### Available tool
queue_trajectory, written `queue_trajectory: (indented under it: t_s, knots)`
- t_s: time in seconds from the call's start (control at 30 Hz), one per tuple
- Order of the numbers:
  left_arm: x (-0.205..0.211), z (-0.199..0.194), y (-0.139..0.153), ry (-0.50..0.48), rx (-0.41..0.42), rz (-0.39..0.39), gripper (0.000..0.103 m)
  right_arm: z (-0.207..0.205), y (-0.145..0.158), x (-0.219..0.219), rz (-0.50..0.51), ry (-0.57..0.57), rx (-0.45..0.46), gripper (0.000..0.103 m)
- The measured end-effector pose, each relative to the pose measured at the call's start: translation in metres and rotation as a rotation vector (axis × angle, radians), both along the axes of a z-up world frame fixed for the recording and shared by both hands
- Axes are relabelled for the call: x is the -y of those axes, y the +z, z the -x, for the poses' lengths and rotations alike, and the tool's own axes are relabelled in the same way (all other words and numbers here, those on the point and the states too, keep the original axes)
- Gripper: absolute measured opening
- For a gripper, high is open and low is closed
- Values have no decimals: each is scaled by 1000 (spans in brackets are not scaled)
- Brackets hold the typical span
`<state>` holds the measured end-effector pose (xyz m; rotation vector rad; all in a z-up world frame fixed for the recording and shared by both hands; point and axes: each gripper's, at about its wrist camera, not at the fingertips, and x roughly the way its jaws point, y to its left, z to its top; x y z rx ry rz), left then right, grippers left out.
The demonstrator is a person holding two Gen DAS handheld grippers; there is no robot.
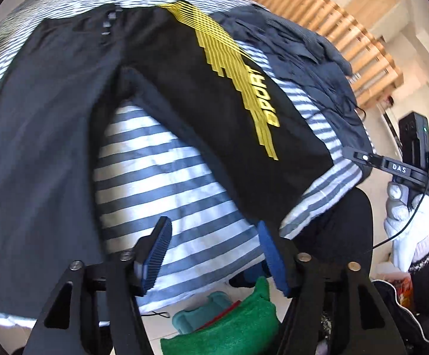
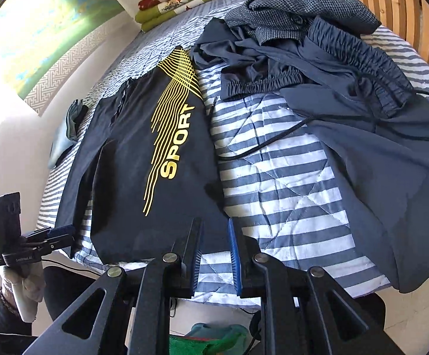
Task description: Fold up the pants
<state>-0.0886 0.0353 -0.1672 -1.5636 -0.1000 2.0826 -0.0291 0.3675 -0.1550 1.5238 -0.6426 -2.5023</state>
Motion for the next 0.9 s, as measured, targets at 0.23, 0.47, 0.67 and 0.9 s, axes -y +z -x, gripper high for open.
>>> queue_trajectory:
  t_s: [0.23, 0.47, 0.67, 0.9]
  knots:
    - [-21, 9, -34, 3, 76, -72, 58, 20, -27, 15, 40, 68, 56, 23]
    - [-14, 5, -22, 4, 111, -151, 3, 21, -27, 28, 125, 122, 50, 0]
    - [-4, 1, 3, 22, 137, -199, 5, 6, 22, 12, 230, 41, -51, 0]
    - [2, 4, -48, 75, 257, -144, 41, 8, -3, 12, 60, 37, 46, 5]
